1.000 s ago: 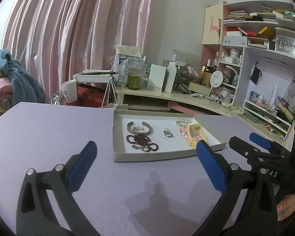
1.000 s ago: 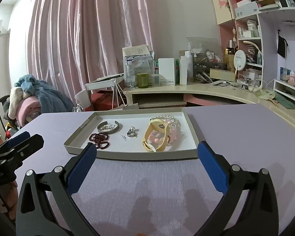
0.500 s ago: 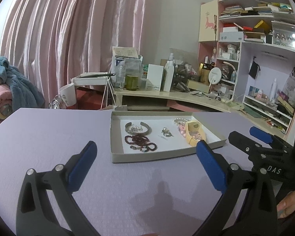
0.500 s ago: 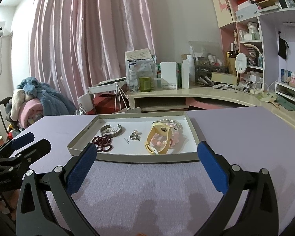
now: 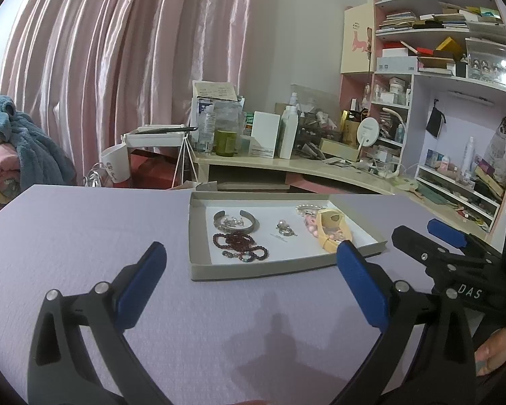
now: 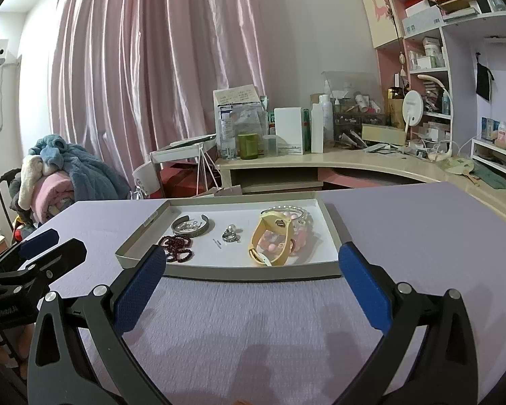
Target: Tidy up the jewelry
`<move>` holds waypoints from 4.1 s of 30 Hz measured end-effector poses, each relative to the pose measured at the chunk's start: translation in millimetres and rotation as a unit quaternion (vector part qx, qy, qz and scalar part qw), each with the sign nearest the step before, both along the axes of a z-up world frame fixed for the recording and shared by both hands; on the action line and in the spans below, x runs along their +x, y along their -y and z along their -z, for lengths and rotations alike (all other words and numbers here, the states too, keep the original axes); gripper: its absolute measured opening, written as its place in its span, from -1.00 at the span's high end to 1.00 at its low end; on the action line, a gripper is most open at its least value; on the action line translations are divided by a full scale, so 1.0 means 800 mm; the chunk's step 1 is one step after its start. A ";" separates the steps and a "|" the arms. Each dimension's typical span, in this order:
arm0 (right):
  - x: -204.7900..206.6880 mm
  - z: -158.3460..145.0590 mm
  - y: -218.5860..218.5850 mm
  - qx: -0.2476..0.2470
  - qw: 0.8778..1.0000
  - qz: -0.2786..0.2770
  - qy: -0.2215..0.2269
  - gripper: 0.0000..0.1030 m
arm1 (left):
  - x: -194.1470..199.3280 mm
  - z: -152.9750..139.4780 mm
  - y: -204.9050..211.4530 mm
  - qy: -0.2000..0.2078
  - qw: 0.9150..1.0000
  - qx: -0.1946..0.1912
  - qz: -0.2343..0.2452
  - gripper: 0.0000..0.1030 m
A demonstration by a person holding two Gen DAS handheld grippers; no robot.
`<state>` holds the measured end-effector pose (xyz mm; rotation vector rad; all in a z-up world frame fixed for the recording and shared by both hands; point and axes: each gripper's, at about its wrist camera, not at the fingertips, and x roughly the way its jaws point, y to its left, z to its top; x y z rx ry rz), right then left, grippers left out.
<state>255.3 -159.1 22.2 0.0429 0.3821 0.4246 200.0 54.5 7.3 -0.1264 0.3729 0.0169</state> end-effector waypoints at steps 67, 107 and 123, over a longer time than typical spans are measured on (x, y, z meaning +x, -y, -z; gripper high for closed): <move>-0.002 0.002 -0.001 0.007 1.000 0.000 -0.001 -0.97 | 0.002 -0.002 -0.001 0.001 1.000 -0.013 0.011 -0.96; -0.002 -0.015 -0.005 0.008 1.000 -0.001 -0.003 -0.97 | 0.003 -0.008 0.009 -0.017 1.000 -0.004 0.007 -0.96; -0.002 -0.022 -0.001 0.010 1.000 0.002 -0.017 -0.97 | 0.004 -0.024 0.015 -0.025 1.000 -0.011 0.010 -0.96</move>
